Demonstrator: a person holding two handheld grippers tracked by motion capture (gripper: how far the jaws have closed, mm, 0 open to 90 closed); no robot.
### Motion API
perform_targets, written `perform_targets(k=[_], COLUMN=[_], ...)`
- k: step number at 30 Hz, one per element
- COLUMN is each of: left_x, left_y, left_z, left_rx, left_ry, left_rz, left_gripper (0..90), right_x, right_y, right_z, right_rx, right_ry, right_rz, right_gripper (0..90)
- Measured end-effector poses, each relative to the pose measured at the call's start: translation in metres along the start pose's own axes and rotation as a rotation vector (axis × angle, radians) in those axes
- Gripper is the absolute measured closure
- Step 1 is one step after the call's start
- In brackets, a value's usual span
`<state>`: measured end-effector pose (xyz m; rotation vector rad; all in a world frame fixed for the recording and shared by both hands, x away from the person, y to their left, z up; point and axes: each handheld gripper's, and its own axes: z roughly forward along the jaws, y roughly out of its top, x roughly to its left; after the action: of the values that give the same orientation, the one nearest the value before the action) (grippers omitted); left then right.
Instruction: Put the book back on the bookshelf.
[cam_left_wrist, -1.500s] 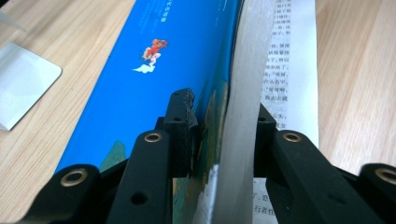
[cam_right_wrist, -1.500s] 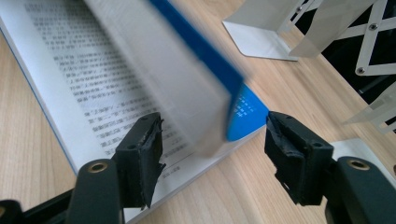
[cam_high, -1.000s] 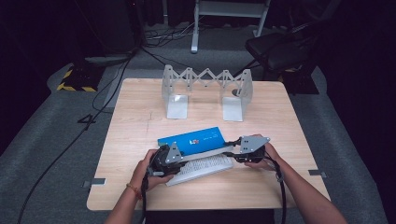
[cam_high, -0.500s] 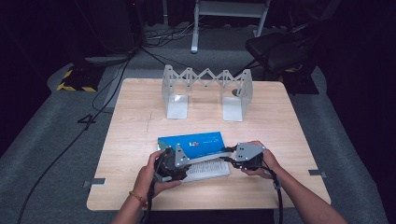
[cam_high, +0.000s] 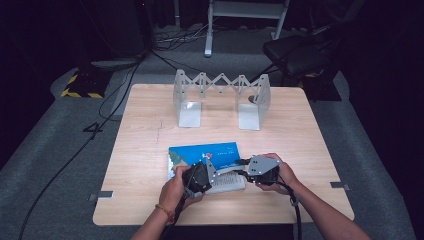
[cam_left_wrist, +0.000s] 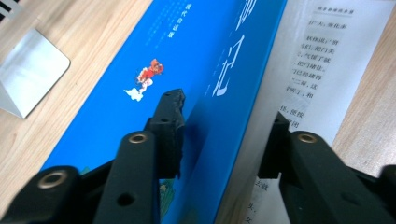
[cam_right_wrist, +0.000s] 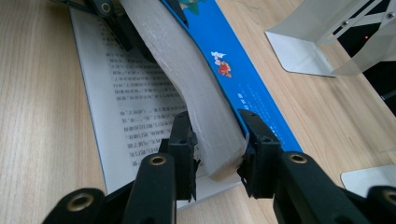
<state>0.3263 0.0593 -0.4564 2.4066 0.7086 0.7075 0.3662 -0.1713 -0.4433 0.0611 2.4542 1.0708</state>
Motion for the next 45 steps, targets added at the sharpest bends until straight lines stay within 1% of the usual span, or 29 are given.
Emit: perform_targets(k=[3, 4, 5, 6, 8, 9, 10, 11, 13, 15, 16, 17, 18, 21, 22, 23, 25, 27, 29, 31, 33, 37, 38, 40, 41, 42, 43, 44, 45], left_x=[-0.001, -0.001, 0.001, 0.005, 0.011, 0.014, 0.014, 0.015, 0.016, 0.017, 0.017, 0.019, 0.021, 0.024, 0.025, 0.028, 0.030, 0.033, 0.034, 0.036, 0.036, 0.037, 0.039, 0.039, 0.040, 0.042, 0.041, 0.041, 0.041], left_y=[-0.001, -0.002, -0.003, -0.004, -0.006, -0.006, -0.006, -0.008, -0.009, -0.010, -0.010, -0.011, -0.012, -0.014, -0.015, -0.017, -0.019, -0.021, -0.022, -0.023, -0.023, -0.024, -0.025, -0.025, -0.025, -0.025, -0.024, -0.024, -0.023], left_z=[-0.002, -0.003, -0.004, -0.006, -0.010, -0.011, -0.011, -0.013, -0.014, -0.015, -0.015, -0.020, -0.022, -0.026, -0.028, -0.030, -0.033, -0.036, -0.037, -0.039, -0.038, -0.039, -0.040, -0.040, -0.040, -0.040, -0.039, -0.039, -0.038], left_rx=[-0.018, -0.032, -0.045, -0.069, -0.103, -0.106, -0.106, -0.117, -0.125, -0.137, -0.137, -0.168, -0.173, -0.205, -0.213, -0.233, -0.255, -0.273, -0.282, -0.295, -0.300, -0.315, -0.330, -0.342, -0.368, -0.396, -0.418, -0.418, -0.432], left_ry=[0.019, 0.025, 0.024, 0.017, 0.014, -0.001, -0.001, -0.002, -0.005, 0.001, 0.001, 0.016, 0.007, 0.021, 0.024, 0.025, 0.027, 0.022, 0.021, 0.020, 0.019, 0.010, -0.001, -0.001, -0.010, -0.034, -0.047, -0.047, -0.067], left_rz=[0.016, 0.018, 0.013, -0.017, -0.050, -0.057, -0.057, -0.056, -0.061, -0.062, -0.062, -0.066, -0.074, -0.085, -0.086, -0.098, -0.106, -0.122, -0.122, -0.130, -0.128, -0.122, -0.141, -0.148, -0.155, -0.166, -0.173, -0.173, -0.178], left_gripper=[66.9, 69.3, 70.1, 71.7, 74.2, 74.4, 74.4, 74.5, 74.6, 74.9, 75.1, 75.6, 75.8, 75.9, 76.1, 76.2, 76.3, 76.3, 76.3, 76.3, 76.3, 76.3, 76.3, 76.3, 76.3, 76.2, 76.2, 76.2, 76.2], right_x=[-0.002, -0.004, -0.007, -0.013, -0.019, -0.022, -0.026, -0.029, -0.035, -0.040, -0.040, -0.043, -0.044, -0.045, -0.045, -0.045, -0.046, -0.046, -0.047, -0.047, -0.045, -0.043, -0.046, -0.048, -0.048, -0.051, -0.052, -0.053, -0.053], right_y=[0.001, 0.000, -0.001, -0.004, -0.009, -0.013, -0.018, -0.023, -0.032, -0.039, -0.039, -0.045, -0.048, -0.052, -0.054, -0.056, -0.060, -0.062, -0.064, -0.067, -0.065, -0.064, -0.063, -0.061, -0.061, -0.055, -0.052, -0.048, -0.048], right_z=[0.000, -0.001, -0.002, -0.005, -0.009, -0.010, -0.013, -0.014, -0.014, -0.012, -0.012, -0.008, -0.006, -0.001, 0.002, 0.007, 0.013, 0.018, 0.021, 0.027, 0.031, 0.034, 0.029, 0.023, 0.023, 0.013, 0.009, 0.003, 0.003], right_rx=[-0.007, -0.022, -0.049, -0.096, -0.100, -0.113, -0.127, -0.134, -0.109, -0.068, -0.068, -0.036, -0.024, 0.023, 0.032, 0.057, 0.073, 0.079, 0.075, 0.051, 0.036, 0.024, -0.057, -0.115, -0.115, -0.199, -0.216, -0.244, -0.244], right_ry=[-0.007, -0.008, 0.002, 0.025, 0.020, 0.029, 0.037, 0.033, 0.000, -0.034, -0.034, -0.052, -0.047, -0.059, -0.054, -0.044, -0.030, -0.019, -0.006, 0.029, 0.054, 0.067, 0.082, 0.083, 0.083, 0.082, 0.076, 0.063, 0.063], right_rz=[0.020, 0.051, 0.099, 0.167, 0.187, 0.210, 0.239, 0.266, 0.300, 0.307, 0.307, 0.316, 0.324, 0.313, 0.309, 0.317, 0.329, 0.344, 0.344, 0.372, 0.365, 0.362, 0.385, 0.409, 0.409, 0.429, 0.420, 0.425, 0.425], right_gripper=[62.6, 57.2, 52.3, 39.7, 36.7, 36.2, 36.3, 37.0, 38.1, 40.4, 40.4, 40.5, 40.5, 40.5, 40.7, 40.5, 40.5, 40.4, 40.4, 39.7, 39.9, 40.8, 42.1, 45.1, 45.1, 46.9, 46.8, 46.8, 46.8])
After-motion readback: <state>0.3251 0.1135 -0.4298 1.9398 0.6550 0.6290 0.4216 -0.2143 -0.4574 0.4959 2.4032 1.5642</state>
